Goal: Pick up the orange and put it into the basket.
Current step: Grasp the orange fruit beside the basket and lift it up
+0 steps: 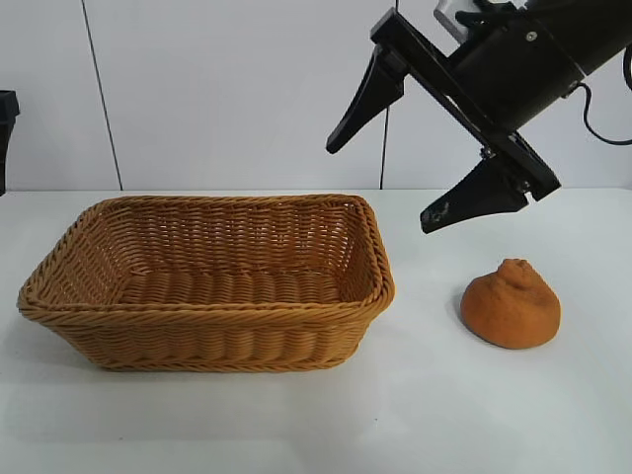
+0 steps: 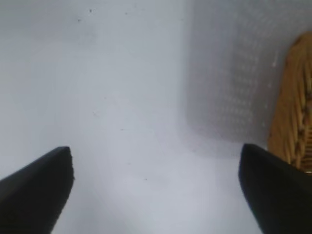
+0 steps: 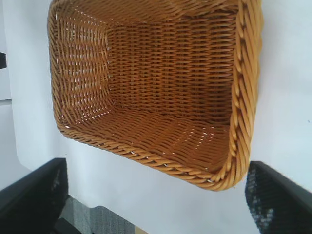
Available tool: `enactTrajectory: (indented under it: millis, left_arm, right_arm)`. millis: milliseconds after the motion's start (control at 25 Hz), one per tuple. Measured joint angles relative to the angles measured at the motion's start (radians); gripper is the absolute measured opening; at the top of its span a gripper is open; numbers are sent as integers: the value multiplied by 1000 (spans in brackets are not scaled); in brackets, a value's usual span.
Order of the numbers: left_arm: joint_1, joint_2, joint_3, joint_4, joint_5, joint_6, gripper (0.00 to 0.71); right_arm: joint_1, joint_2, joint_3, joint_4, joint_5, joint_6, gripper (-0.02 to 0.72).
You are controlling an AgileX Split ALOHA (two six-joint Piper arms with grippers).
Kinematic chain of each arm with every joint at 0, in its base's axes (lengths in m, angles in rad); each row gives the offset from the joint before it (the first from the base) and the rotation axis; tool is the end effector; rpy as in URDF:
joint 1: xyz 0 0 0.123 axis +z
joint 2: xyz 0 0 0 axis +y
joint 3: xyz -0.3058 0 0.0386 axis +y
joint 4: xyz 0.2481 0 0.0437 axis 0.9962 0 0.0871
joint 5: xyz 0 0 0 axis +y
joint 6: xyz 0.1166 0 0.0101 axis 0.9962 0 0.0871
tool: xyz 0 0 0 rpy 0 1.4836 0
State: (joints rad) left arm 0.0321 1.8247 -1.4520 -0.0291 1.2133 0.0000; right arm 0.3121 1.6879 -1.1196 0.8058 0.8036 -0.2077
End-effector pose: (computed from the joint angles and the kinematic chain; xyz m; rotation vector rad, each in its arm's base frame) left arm 0.3694 0.0087 0.2430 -0.0634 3.0683 -0.0406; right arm 0.3160 0.1659 0.2362 -0.0368 2.7523 0.9515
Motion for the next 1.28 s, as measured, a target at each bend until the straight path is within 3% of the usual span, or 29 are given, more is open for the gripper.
enactTrajectory:
  millis: [520, 1080, 1280]
  left_arm:
    - [0, -675, 613, 6, -22, 0, 641]
    - [0, -1421, 922, 6, -119, 0, 641]
    - [0, -1588, 947, 5, -143, 0, 641]
  right_arm:
    - [0, 0, 0, 0, 4, 0, 676]
    - [0, 0, 0, -3, 6, -5, 676]
    - [0, -5, -24, -62, 53, -11, 676]
